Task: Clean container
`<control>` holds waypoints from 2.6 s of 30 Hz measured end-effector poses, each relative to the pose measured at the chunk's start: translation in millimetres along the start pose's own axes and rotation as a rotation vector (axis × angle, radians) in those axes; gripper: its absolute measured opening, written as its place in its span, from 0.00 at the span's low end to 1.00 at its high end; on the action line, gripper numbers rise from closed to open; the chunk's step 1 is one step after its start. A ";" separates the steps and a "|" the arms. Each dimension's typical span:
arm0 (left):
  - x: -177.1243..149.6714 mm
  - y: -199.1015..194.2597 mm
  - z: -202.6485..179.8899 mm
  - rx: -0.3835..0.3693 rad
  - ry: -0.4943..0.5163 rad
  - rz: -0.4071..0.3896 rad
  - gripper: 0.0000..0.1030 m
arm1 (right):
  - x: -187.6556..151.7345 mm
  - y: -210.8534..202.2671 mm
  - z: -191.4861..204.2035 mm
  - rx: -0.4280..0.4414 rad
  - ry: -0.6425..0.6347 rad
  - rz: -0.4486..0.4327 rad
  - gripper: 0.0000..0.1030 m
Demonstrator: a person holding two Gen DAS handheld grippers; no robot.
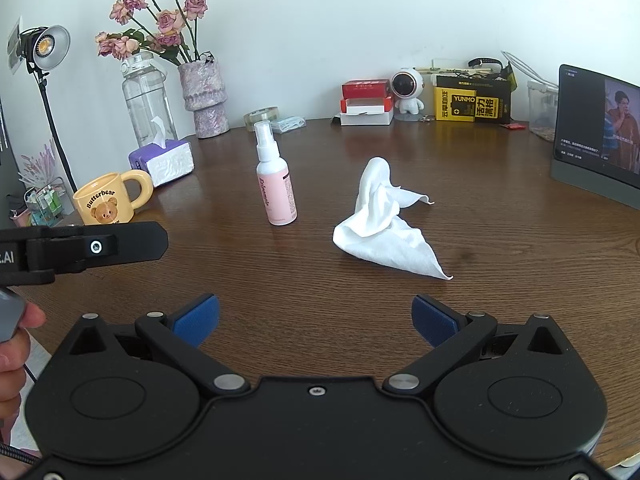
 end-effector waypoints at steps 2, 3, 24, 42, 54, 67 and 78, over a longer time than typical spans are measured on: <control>0.7 2.5 -2.1 0.007 0.004 0.005 1.00 | 0.1 -0.8 -0.2 0.001 0.000 0.000 1.00; 1.1 3.8 -3.2 0.010 0.006 0.007 1.00 | 0.3 -1.2 -0.3 0.001 0.000 0.000 1.00; -2.4 2.6 1.5 -0.004 -0.005 -0.002 1.00 | -0.6 0.3 -0.5 0.002 -0.001 -0.002 1.00; -2.0 2.3 1.6 -0.003 -0.006 -0.001 1.00 | -0.2 0.5 0.1 0.002 -0.002 -0.001 1.00; -2.3 3.2 1.7 -0.002 -0.009 0.002 1.00 | -0.4 0.5 0.4 0.004 -0.002 0.001 1.00; -3.1 3.5 1.8 -0.010 -0.011 0.002 1.00 | -1.2 0.8 -0.1 0.005 -0.002 0.002 1.00; -2.8 6.1 2.4 -0.013 -0.016 0.011 1.00 | -0.8 2.0 -0.3 0.003 -0.004 0.003 1.00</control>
Point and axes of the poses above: each gripper's, at about its wrist camera, not at the fingertips, and y roughly the way its jaws point, z to its left, x to its top, the point moved 7 cm from there along y, roughly the way its jaws point, and after that the axes turned 8 degrees about z, right-handed, at the moved point
